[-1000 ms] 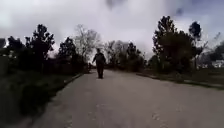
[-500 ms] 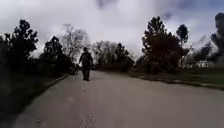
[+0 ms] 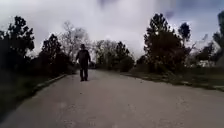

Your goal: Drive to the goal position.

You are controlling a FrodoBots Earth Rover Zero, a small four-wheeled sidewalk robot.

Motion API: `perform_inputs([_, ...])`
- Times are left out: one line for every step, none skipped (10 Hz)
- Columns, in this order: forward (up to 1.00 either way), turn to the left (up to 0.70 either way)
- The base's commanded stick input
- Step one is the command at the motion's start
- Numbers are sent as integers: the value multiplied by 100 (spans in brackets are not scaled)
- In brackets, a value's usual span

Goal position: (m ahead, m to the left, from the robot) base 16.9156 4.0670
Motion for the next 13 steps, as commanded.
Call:
perform_inputs([70, 0])
perform_inputs([70, 0])
perform_inputs([70, 0])
perform_inputs([70, 0])
perform_inputs([70, 0])
perform_inputs([70, 0])
perform_inputs([70, 0])
perform_inputs([70, 0])
perform_inputs([70, -2])
perform_inputs([70, -22])
perform_inputs([70, 0])
perform_inputs([70, 0])
perform_inputs([70, 0])
